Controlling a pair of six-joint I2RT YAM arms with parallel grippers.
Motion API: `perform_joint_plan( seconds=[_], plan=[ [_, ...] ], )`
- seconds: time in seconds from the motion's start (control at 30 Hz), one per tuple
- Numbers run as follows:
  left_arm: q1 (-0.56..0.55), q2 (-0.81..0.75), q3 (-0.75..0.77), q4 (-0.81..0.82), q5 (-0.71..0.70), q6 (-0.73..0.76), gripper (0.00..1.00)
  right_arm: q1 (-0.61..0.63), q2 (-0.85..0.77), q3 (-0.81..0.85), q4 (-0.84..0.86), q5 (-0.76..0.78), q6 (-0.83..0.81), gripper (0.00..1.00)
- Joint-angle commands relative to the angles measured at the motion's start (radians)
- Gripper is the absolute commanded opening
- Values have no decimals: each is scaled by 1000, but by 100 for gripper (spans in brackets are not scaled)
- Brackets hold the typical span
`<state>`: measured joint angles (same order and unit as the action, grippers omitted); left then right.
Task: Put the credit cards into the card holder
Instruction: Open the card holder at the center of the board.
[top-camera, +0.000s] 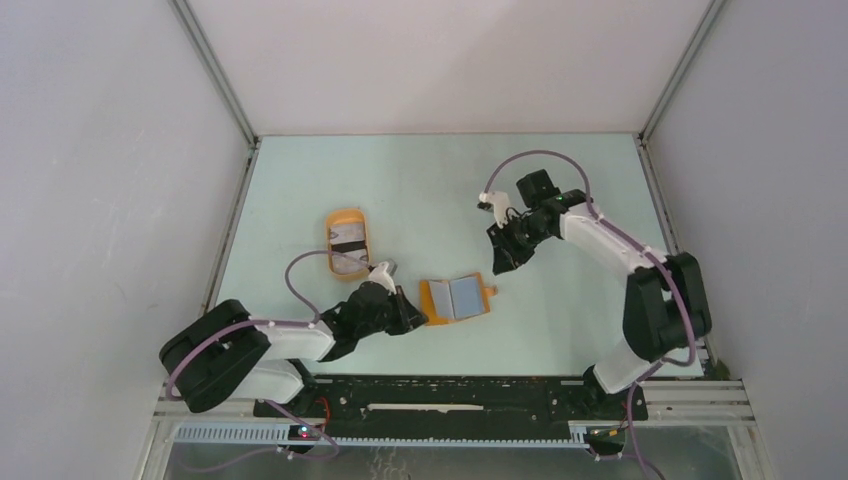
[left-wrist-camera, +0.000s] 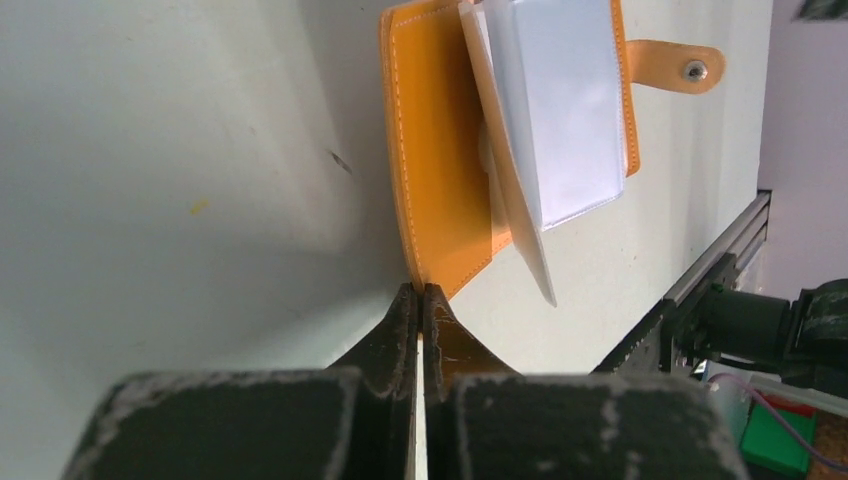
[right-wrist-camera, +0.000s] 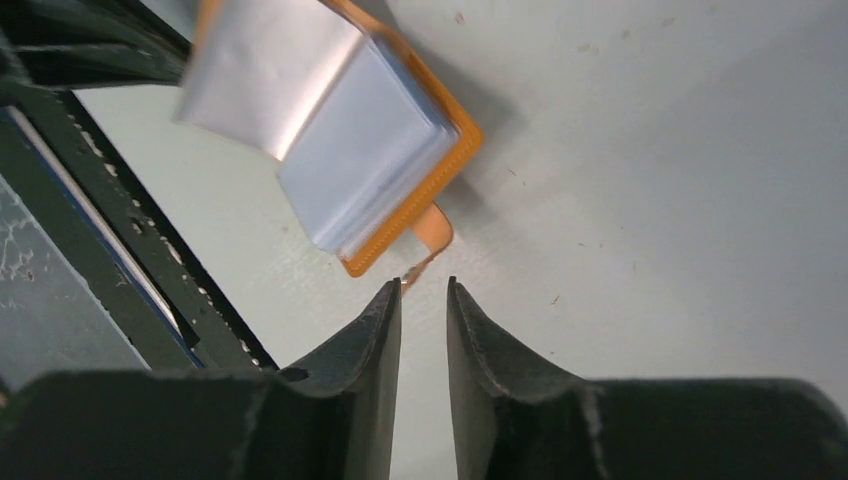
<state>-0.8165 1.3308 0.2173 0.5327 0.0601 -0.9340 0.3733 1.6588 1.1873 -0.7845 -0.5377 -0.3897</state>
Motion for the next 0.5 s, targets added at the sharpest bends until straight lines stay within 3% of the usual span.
perform_joint_plan(
  seconds=[0.0, 0.2, 0.33, 0.47],
  plan=[
    [-20, -65, 59, -116, 3, 62, 0, -3, -159, 4, 34, -74, -31, 34],
    [-31, -78, 62, -112, 8, 62, 0, 18, -229, -26, 65, -205, -24, 39],
    [-36, -67, 57, -94, 15, 69, 0, 76, -147, -29, 64, -240, -8, 39],
    [-36, -64, 34, -58, 26, 59, 2, 142, -44, -25, 104, -189, 65, 27]
  ],
)
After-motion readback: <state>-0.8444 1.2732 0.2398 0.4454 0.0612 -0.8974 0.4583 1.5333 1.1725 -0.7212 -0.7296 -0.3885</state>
